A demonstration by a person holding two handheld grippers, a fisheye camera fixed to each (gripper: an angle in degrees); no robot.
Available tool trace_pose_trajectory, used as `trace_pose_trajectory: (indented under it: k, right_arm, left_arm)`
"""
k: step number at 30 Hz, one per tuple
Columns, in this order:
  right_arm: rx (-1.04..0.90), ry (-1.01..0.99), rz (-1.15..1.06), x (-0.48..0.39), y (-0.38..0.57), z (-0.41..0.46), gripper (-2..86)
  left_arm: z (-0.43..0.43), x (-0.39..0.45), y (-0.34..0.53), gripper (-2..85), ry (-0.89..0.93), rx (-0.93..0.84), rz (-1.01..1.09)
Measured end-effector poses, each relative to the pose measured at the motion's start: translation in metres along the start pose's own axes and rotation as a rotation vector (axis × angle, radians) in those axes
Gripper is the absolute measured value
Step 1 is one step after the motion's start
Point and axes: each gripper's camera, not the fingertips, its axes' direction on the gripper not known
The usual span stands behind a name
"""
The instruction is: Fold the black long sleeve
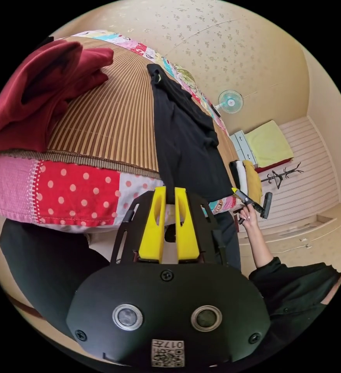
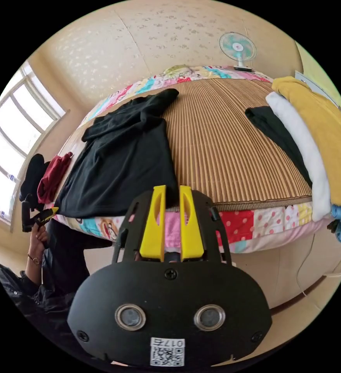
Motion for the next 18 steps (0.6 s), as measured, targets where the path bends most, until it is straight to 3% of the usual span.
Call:
trace_pose_trajectory:
  k: [2, 7, 12, 14, 16, 18]
  right_arm:
    - [0.009, -0.097, 0.051, 0.009, 0.001, -0.02, 4.1]
    - [0.335, -0.607, 0.058, 0.033, 0.024, -0.132, 2.9]
    - [0.548, -0.861, -0.065, 0.038, 0.08, -0.219, 2.6]
    - [0.613, -0.88, -0.08, 0.043, 0.102, -0.236, 2.6]
    - [0.599, -0.848, 0.018, 0.056, 0.112, -0.232, 2.6]
    - [0.496, -0.722, 0.131, 0.065, 0.104, -0.213, 2.6]
  left_arm:
    - [-0.031, 0.002, -0.003, 4.4, 0.15, 0.06, 0.035]
    - [-0.117, 0.017, -0.009, 4.1, 0.432, 0.164, 0.192]
    - [-0.2, 0.044, 0.019, 4.2, 0.791, 0.263, 0.423]
    - [-0.211, 0.044, 0.025, 4.3, 0.837, 0.285, 0.427]
    - [-0.201, 0.033, 0.021, 4.3, 0.816, 0.263, 0.302]
    - [-0.171, 0.012, 0.009, 4.3, 0.652, 0.189, 0.092]
